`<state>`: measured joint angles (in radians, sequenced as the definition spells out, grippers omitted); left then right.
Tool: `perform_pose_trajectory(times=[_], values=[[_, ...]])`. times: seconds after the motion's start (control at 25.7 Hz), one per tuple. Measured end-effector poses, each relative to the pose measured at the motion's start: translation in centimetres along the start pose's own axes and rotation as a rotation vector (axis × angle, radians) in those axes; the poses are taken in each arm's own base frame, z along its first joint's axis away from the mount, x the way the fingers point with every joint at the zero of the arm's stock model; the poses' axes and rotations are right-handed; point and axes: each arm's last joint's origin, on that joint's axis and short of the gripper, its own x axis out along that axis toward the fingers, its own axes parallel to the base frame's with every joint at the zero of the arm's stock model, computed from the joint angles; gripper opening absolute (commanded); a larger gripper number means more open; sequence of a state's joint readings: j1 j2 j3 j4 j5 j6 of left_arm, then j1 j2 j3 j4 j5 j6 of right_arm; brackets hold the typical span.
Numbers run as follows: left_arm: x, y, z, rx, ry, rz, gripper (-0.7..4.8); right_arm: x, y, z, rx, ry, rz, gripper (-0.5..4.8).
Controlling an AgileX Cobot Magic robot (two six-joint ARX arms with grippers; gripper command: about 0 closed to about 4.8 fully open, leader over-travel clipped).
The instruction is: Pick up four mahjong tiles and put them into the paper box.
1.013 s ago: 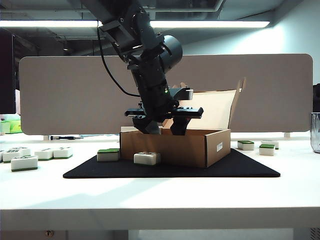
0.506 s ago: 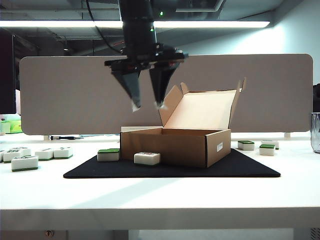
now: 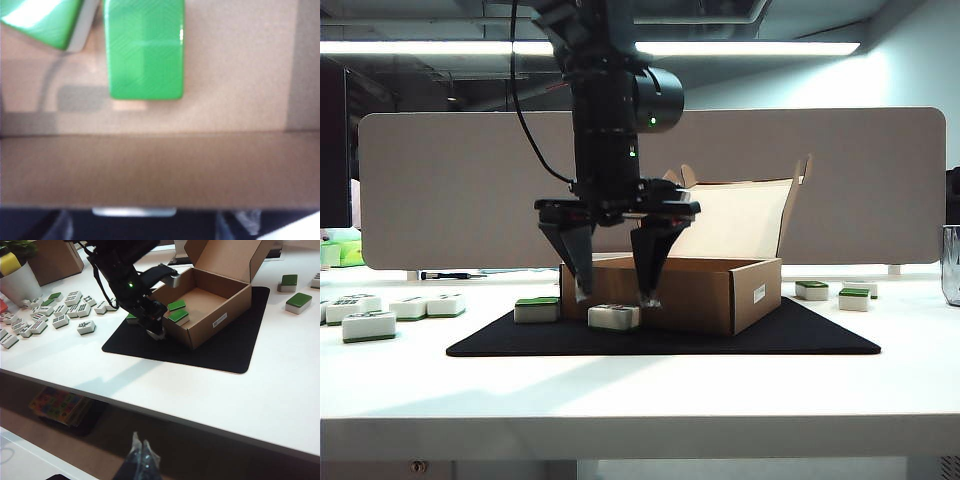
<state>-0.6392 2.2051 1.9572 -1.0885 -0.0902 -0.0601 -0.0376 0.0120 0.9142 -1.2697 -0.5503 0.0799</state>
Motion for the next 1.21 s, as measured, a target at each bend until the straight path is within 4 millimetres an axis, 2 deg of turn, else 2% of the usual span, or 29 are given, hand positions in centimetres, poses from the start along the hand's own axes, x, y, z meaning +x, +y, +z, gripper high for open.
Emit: perform_pose_trajectory(times=[0.31, 0.35, 0.47, 0.55, 0.78, 0.97, 1.05, 1.13, 1.21], values=[[2.7, -0.1, 0.5, 0.0, 0.005, 0.054, 3.67, 0.0, 0.0, 0.0, 0.0, 0.0, 0.0, -0.01], [2.9, -0.1, 0.5, 0.0, 0.009, 0.06, 3.57, 0.0, 0.0, 0.0, 0.0, 0.0, 0.0, -0.01], [3.0, -0.1, 0.5, 0.001, 0.008, 0.058, 2.5, 0.0, 0.0, 0.0, 0.0, -0.001, 0.0, -0.01], [3.0, -0.4, 0.5, 0.007, 0.008, 0.054, 2.11, 0.0, 0.0, 0.0, 0.0, 0.0, 0.0, -0.01], [2.7, -0.5, 0.2, 0.012, 0.043, 0.054, 2.06, 0.0, 0.0, 0.0, 0.0, 0.0, -0.001, -0.01], [1.3, -1.0, -1.7, 0.051, 0.21, 0.062, 2.06, 0.0, 0.0, 0.0, 0.0, 0.0, 0.0, -0.01], [-0.1, -1.6, -1.8, 0.063, 0.177, 0.049, 2.06, 0.0, 0.0, 0.0, 0.0, 0.0, -0.001, -0.01], [-3.0, -2.6, -1.5, 0.076, 0.048, 0.032, 2.06, 0.0, 0.0, 0.0, 0.0, -0.001, -0.001, -0.01], [-4.1, -2.8, -1.0, 0.071, -0.042, 0.022, 2.06, 0.0, 0.0, 0.0, 0.0, 0.0, -0.001, -0.01]])
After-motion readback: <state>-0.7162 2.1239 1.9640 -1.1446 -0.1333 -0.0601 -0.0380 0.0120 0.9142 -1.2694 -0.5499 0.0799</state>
